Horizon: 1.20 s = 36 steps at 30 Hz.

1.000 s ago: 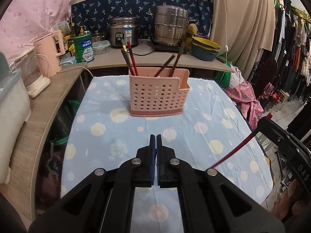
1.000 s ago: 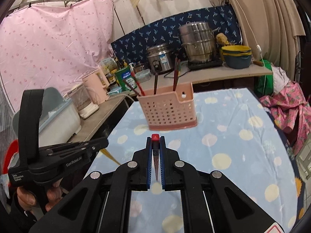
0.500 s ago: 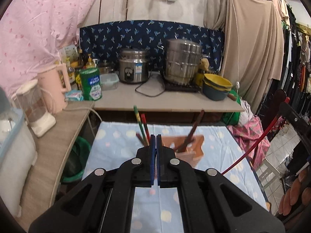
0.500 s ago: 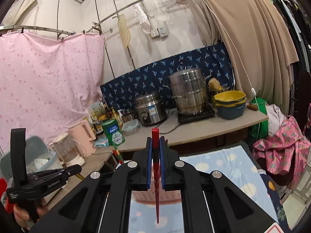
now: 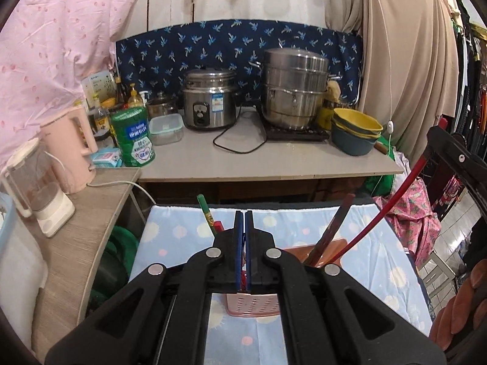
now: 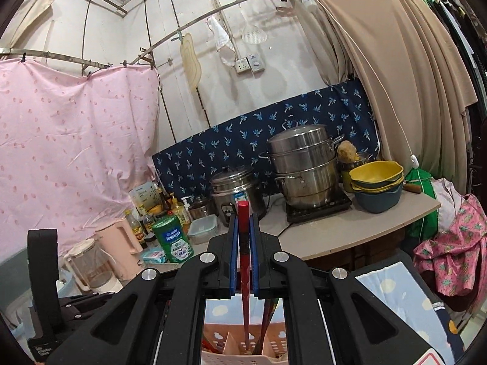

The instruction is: Organize utensils

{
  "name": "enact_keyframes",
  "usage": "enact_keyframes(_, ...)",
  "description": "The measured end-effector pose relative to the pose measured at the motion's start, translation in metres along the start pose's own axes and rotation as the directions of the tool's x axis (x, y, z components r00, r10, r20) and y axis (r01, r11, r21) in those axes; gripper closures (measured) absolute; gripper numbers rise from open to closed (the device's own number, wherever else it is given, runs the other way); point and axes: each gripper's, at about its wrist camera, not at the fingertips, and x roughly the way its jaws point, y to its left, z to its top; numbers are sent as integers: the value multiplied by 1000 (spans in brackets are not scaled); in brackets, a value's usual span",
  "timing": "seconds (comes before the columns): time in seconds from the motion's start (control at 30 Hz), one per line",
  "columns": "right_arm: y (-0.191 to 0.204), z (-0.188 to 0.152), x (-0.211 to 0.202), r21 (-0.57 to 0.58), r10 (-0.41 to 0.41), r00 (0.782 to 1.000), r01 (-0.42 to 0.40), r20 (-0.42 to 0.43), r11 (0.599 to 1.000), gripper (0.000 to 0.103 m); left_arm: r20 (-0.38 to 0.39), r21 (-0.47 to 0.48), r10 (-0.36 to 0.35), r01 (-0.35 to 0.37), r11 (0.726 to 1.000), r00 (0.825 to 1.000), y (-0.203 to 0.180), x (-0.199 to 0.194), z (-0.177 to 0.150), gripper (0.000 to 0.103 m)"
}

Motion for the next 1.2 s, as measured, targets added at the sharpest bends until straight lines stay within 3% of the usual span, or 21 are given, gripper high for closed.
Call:
enact_keyframes(0.37,-8,-47,47,8,-5,988,6,-156,1000,96,-57,-18,-16,15,1000,998,4,34,-16,100)
enact_keyframes(0.47,-9,-54,49,4,-11,986,12,-167,1000,91,-52,-28,-5,3,1000,999,5,34,-17,89)
enact_keyframes(0.63,-10,-57,42,12,-10,985,13,-172,1000,84,-44,-34,-1,0,999,999,5,29,-18,76)
enact_keyframes(0.87,-11,-57,26,28,-6,983,11,-183,1000,79,-27,-28,6,-6,1000,1000,3,11,-22,70)
enact_keyframes(1.0,-10,-62,8,29,-10,981,16,-196,999,70,-19,-31,12,-12,999,1000,1,-6,-31,62)
enact_keyframes(1.2,-7,-89,-21,23,-11,961,18,-277,1000,66,-40,-28,23,-24,999,999,-3,-29,-57,55)
